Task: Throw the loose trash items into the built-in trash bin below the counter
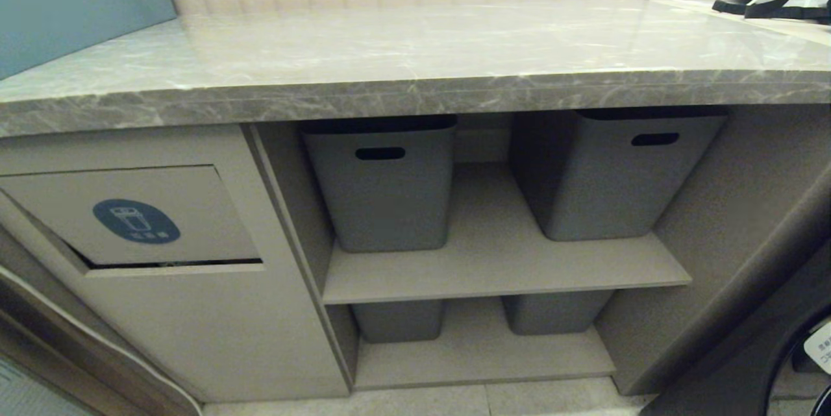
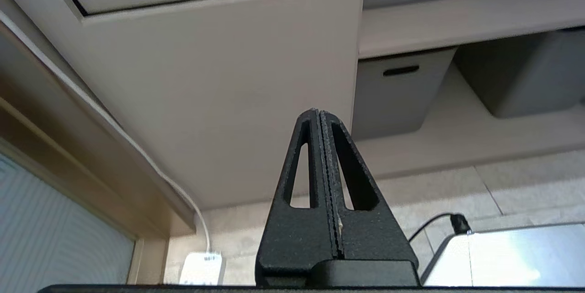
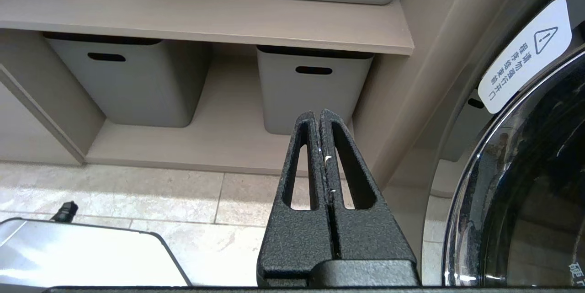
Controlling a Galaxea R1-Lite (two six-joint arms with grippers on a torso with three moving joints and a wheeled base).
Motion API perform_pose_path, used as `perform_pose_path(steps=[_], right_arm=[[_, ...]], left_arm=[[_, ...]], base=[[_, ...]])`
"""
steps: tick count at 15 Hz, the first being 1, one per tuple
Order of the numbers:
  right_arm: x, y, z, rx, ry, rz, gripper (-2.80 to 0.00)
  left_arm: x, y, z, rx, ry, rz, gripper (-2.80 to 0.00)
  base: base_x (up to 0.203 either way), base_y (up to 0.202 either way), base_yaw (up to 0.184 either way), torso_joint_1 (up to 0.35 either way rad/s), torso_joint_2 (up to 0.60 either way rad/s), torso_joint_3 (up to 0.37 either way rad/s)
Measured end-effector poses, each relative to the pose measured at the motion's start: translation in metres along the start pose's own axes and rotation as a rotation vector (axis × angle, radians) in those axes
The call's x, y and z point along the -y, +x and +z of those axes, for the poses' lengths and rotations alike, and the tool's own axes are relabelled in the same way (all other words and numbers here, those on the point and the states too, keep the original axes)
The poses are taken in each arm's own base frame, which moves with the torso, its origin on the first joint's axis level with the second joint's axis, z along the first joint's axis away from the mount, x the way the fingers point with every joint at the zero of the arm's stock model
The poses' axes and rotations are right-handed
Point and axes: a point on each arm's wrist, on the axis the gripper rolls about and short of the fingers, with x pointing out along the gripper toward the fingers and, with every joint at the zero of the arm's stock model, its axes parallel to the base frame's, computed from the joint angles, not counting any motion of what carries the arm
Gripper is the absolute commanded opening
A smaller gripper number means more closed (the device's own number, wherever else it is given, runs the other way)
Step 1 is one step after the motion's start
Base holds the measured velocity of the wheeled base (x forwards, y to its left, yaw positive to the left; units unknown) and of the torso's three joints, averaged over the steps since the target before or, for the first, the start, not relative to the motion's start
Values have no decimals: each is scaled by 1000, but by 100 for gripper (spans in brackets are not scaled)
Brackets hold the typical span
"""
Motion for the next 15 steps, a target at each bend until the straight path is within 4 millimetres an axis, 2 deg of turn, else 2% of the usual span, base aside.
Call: perform_pose_path(steps=[15], right_arm=[[0,0,0,1,-53,0,-280]], left_arm=[[0,-1,-1,33,8,5,-280]], base=[[0,0,0,0,0,0]])
